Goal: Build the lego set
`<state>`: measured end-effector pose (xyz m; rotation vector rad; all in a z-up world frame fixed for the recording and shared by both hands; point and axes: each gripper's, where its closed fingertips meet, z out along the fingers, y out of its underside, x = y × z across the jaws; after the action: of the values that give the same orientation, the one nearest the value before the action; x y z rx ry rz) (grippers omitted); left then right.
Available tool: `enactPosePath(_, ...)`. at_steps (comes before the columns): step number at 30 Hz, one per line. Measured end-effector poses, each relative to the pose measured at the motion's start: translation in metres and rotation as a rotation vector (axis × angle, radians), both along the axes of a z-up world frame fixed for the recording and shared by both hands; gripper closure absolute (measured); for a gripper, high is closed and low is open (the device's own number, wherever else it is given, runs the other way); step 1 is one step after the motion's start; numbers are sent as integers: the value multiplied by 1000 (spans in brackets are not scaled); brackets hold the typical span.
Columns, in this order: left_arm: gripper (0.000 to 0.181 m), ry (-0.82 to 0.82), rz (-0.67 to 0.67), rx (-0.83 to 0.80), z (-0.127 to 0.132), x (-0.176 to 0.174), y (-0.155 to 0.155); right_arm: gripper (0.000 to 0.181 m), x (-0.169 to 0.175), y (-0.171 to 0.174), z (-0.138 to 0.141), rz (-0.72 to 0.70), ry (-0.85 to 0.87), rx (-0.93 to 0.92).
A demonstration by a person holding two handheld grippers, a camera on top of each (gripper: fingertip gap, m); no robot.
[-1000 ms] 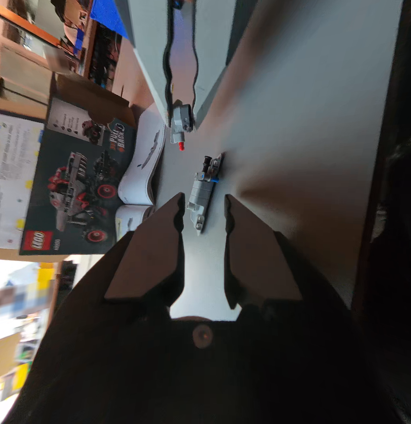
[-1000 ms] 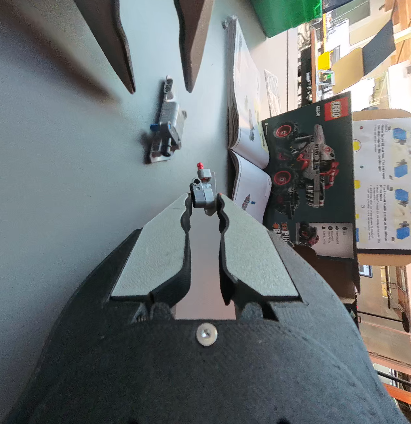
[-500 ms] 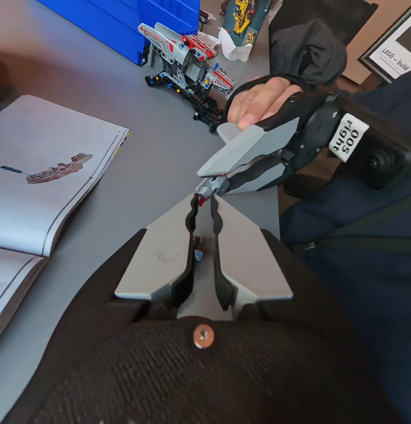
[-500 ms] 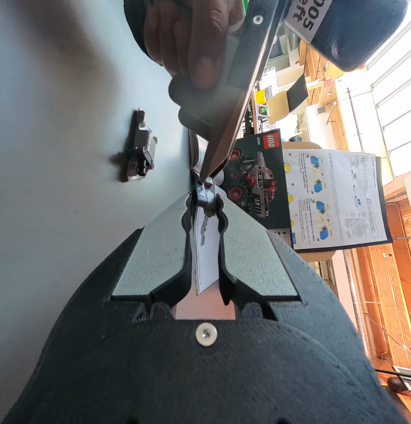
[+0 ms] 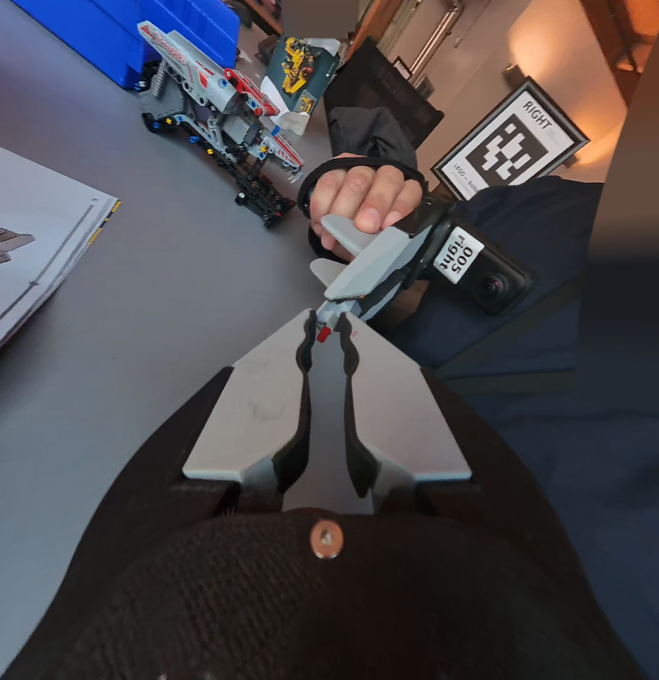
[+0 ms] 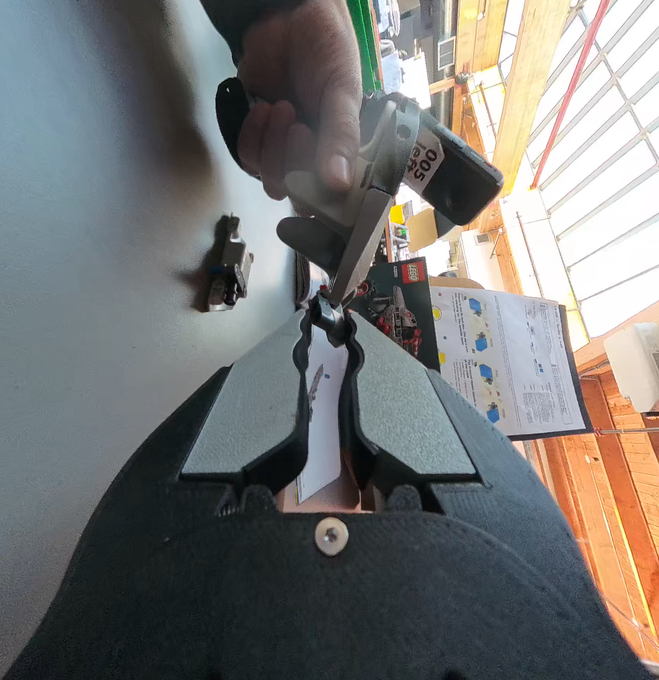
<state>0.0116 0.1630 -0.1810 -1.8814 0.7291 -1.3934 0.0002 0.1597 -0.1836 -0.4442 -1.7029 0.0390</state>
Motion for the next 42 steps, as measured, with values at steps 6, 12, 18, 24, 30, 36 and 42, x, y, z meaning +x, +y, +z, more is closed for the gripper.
enactPosePath(6,173,-41,8,78,9,0,-9,166,-3,-10,7,64,24,-84)
enactPosePath(12,177,4,101,328,29,-14,-12,157,-14,4,11,64,-4,-470)
enactPosePath(18,177,186,251,788,42,-38,-8,140,-20,1,14,195,-162,-1155)
enactPosePath(24,177,281,247,969,36,-36,-8,148,-16,-6,38,451,-380,-1859)
enactPosePath(30,177,429,175,1188,26,-27,-18,141,-17,-5,33,434,-481,-2023)
enactPosePath(36,176,556,128,1305,17,-17,-19,160,-17,-21,10,297,-613,-1875)
enactPosePath(42,176,595,98,1293,9,-14,-20,164,-13,-23,3,258,-618,-1805)
